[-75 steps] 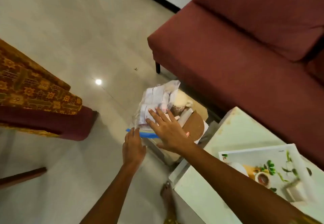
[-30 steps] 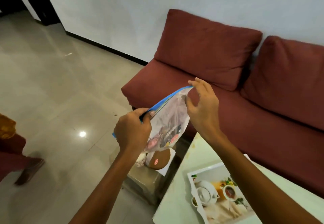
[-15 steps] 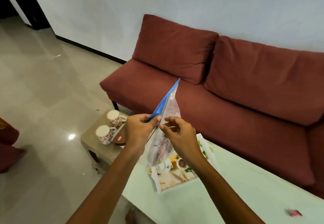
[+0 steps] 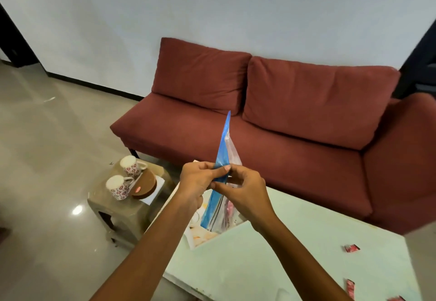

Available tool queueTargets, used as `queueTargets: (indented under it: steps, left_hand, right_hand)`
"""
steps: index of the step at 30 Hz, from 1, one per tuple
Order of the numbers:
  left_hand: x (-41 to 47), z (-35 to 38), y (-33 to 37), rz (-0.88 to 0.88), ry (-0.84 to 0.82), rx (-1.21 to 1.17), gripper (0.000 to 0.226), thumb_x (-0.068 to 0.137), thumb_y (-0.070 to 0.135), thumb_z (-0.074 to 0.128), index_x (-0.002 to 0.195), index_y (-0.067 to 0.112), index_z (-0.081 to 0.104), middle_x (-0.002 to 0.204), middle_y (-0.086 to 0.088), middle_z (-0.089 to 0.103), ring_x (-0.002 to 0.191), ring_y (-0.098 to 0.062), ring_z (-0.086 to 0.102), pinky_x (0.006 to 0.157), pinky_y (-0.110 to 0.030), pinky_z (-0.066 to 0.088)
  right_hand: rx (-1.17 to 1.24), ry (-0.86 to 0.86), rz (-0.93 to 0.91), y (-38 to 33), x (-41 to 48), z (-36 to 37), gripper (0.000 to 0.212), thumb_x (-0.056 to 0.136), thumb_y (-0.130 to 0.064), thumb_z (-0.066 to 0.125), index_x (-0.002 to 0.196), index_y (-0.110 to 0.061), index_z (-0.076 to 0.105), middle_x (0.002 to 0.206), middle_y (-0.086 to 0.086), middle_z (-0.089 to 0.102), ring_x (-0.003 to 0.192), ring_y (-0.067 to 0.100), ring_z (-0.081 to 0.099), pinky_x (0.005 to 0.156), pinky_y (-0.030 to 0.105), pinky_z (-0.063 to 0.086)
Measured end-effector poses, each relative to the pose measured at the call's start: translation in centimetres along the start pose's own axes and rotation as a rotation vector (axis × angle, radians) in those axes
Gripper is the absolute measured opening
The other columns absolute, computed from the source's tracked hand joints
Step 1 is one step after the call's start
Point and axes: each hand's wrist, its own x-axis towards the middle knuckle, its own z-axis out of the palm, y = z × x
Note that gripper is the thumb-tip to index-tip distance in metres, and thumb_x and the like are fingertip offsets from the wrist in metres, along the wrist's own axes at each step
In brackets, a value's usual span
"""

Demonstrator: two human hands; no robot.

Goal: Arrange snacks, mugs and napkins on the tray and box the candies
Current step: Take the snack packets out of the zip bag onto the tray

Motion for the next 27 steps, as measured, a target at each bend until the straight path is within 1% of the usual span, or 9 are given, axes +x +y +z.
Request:
queueTargets:
  steps: [3, 8, 10, 13, 15, 17, 21, 24, 27]
  left_hand:
    - [-0.7, 0.3, 0.0, -0.018, -0.034, -0.010, 0.017, 0.064, 0.017, 0.079, 0.073, 0.009, 0.068, 0.079, -0.009, 0.071, 0.071, -0.020, 0.068, 0.055, -0.021, 0.056]
    - [-1.3, 0.0, 0.3, 0.026, -0.112, -0.026, 0.011, 0.069, 0.019, 0.074, 0.069, 0.010, 0.068, 0.073, -0.006, 0.070, 0.058, -0.011, 0.068, 0.049, -0.015, 0.052]
    - [-1.3, -0.4, 0.1, 0.042, -0.123, -0.011, 0.010, 0.069, 0.020, 0.074, 0.069, 0.012, 0.068, 0.072, -0.005, 0.070, 0.060, -0.012, 0.068, 0.052, -0.017, 0.054]
    - [-1.1, -0.6, -0.2, 0.069, -0.126, 0.031, 0.016, 0.066, 0.022, 0.075, 0.073, 0.010, 0.067, 0.077, -0.009, 0.069, 0.070, -0.019, 0.069, 0.060, -0.022, 0.058]
    - [-1.0, -0.7, -0.4, 0.093, -0.096, 0.071, 0.018, 0.066, 0.023, 0.076, 0.074, 0.009, 0.066, 0.077, -0.009, 0.069, 0.069, -0.019, 0.069, 0.060, -0.022, 0.058]
    - [-0.9, -0.5, -0.5, 0.116, -0.046, 0.117, 0.018, 0.068, 0.024, 0.075, 0.074, 0.011, 0.065, 0.079, -0.008, 0.070, 0.071, -0.019, 0.069, 0.064, -0.025, 0.059]
    - [-1.2, 0.4, -0.9, 0.246, 0.107, 0.241, 0.017, 0.071, 0.025, 0.075, 0.071, 0.013, 0.063, 0.079, -0.010, 0.070, 0.071, -0.021, 0.069, 0.066, -0.032, 0.059]
    - [-1.4, 0.9, -0.7, 0.373, 0.175, 0.337, 0.018, 0.071, 0.024, 0.076, 0.073, 0.011, 0.063, 0.074, -0.006, 0.069, 0.066, -0.017, 0.069, 0.060, -0.030, 0.059]
    - [-1.3, 1.3, -0.1, 0.410, 0.177, 0.352, 0.018, 0.071, 0.022, 0.077, 0.069, 0.011, 0.063, 0.068, -0.006, 0.069, 0.061, -0.018, 0.069, 0.058, -0.030, 0.059]
  right_hand:
    - [-0.004, 0.031, -0.006, -0.1, -0.6, -0.6, 0.042, 0.078, -0.030, 0.072, 0.117, -0.019, 0.061, 0.113, -0.002, 0.066, 0.093, 0.012, 0.063, 0.076, 0.026, 0.054]
    - [0.084, 0.079, 0.009, -0.1, -0.4, -1.0, 0.021, 0.086, -0.014, 0.060, 0.106, -0.014, 0.067, 0.102, 0.003, 0.071, 0.082, 0.009, 0.067, 0.068, 0.019, 0.056]
    - [0.130, 0.078, 0.025, -0.1, -0.2, -0.9, 0.015, 0.087, -0.012, 0.059, 0.098, -0.013, 0.069, 0.092, 0.003, 0.072, 0.077, 0.007, 0.067, 0.065, 0.018, 0.057]
    - [0.168, 0.095, 0.053, 0.1, 0.0, -0.5, 0.011, 0.089, -0.015, 0.058, 0.083, -0.015, 0.068, 0.086, 0.005, 0.072, 0.075, 0.014, 0.070, 0.067, 0.028, 0.060]
    - [0.172, 0.112, 0.078, 0.3, 0.2, -0.3, 0.013, 0.090, -0.015, 0.057, 0.081, -0.013, 0.066, 0.088, 0.011, 0.072, 0.078, 0.022, 0.070, 0.073, 0.039, 0.060]
    - [0.132, 0.140, 0.063, 0.4, 0.2, 0.0, 0.014, 0.090, -0.016, 0.057, 0.083, -0.010, 0.066, 0.087, 0.011, 0.071, 0.078, 0.023, 0.070, 0.073, 0.040, 0.060]
    - [0.005, 0.231, -0.030, 0.2, 0.3, 0.3, 0.016, 0.089, -0.019, 0.058, 0.083, -0.006, 0.066, 0.078, 0.003, 0.067, 0.067, 0.011, 0.064, 0.058, 0.013, 0.053]
    - [-0.070, 0.306, -0.099, 0.1, 0.5, 0.0, 0.017, 0.088, -0.019, 0.060, 0.081, -0.005, 0.065, 0.073, 0.003, 0.066, 0.061, 0.009, 0.061, 0.050, 0.007, 0.046]
    - [-0.090, 0.329, -0.124, 0.0, 0.9, -0.4, 0.014, 0.087, -0.015, 0.061, 0.078, -0.005, 0.065, 0.069, 0.002, 0.064, 0.056, 0.006, 0.057, 0.049, 0.004, 0.043]
